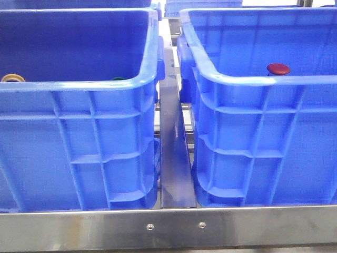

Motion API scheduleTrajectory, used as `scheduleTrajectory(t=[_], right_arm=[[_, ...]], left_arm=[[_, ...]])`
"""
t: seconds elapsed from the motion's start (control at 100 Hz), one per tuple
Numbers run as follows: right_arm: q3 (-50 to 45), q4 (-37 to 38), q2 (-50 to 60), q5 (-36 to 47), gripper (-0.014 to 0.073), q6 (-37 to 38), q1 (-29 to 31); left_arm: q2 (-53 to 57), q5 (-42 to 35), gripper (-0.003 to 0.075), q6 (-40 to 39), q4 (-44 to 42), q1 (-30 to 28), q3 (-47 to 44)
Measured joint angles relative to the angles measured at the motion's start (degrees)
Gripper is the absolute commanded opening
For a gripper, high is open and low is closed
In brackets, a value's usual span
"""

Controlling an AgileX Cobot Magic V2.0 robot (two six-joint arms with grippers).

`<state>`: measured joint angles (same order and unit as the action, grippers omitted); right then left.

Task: Pick red and yellow buttons and place in box
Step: 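Lower the left gripper into the button bin and grasp a yellow-capped button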

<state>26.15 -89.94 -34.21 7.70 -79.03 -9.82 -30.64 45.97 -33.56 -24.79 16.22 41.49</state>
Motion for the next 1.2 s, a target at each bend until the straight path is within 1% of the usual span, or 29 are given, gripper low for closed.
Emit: scheduleTrajectory(t=[0.1,0.24,0.35,0.5,0.78,0.97,1.2], right_arm=[[0.0,0.0,0.0,-0.09,-0.0097,0.0,0.0],[0.0,0.0,0.0,-0.13,-0.0097,0.0,0.0],[0.0,0.0,0.0,-0.22,-0.0097,0.09,0.0],[0.0,0.0,0.0,-0.22,-0.0097,0.09,0.0],[0.0,0.0,0.0,-0.22,-0.0097,-0.05,0.0],[0.0,0.0,0.0,-0.22,-0.0097,-0.05,0.0],[0.0,0.0,0.0,-0.22,-0.0097,-0.05,0.0]], left_arm=[[-3.66,-0.53,0.0647,1.39,3.01,0.0,1.19],[-12.48,-1.41,0.0638,2.4,6.02,0.0,4.72],[-20.7,-1.79,0.0638,2.49,6.26,0.0,8.24],[-32.06,-4.17,0.0638,1.6,6.51,0.0,12.39],[-48.2,-6.86,0.0638,-1.01,6.63,0.0,18.3],[-55.98,-7.7,0.0638,-1.88,6.22,0.0,22.25],[-61.2,-8.44,0.0638,-5.61,1.97,-0.46,25.62]])
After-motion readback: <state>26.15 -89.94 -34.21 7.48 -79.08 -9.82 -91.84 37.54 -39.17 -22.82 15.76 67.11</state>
